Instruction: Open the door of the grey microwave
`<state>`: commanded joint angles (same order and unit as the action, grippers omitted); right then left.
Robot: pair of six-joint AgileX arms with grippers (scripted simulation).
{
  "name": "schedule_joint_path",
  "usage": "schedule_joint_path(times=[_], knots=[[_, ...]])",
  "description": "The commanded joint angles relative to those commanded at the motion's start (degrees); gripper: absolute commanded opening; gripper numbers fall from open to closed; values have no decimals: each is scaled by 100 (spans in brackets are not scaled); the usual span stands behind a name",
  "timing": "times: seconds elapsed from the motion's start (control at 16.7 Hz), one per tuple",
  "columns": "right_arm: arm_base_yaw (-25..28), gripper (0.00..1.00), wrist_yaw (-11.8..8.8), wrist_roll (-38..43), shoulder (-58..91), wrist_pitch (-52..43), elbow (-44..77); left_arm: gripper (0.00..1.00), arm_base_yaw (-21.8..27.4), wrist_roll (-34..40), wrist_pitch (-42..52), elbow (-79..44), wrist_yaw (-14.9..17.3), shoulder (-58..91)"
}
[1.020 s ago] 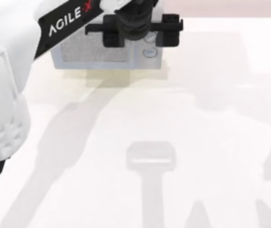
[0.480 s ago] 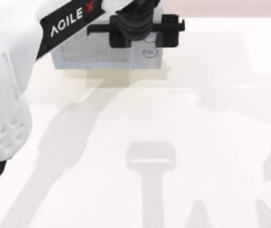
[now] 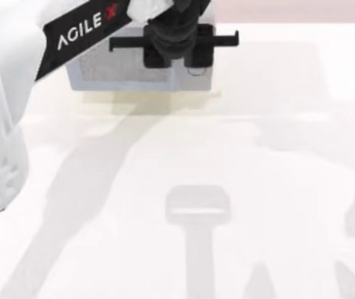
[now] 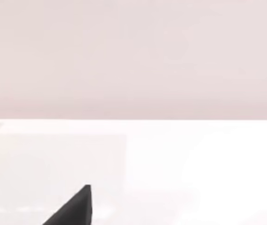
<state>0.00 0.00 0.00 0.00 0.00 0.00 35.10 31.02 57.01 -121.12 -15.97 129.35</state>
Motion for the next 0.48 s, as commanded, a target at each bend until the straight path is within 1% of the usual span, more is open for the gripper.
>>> schedule_joint_path(times=[0.18, 0.48], knots=[[0, 100, 0, 0, 0, 0, 0, 0, 1, 55, -161, 403, -94, -287], [0, 100, 0, 0, 0, 0, 0, 0, 2, 67, -196, 460, -109, -342]])
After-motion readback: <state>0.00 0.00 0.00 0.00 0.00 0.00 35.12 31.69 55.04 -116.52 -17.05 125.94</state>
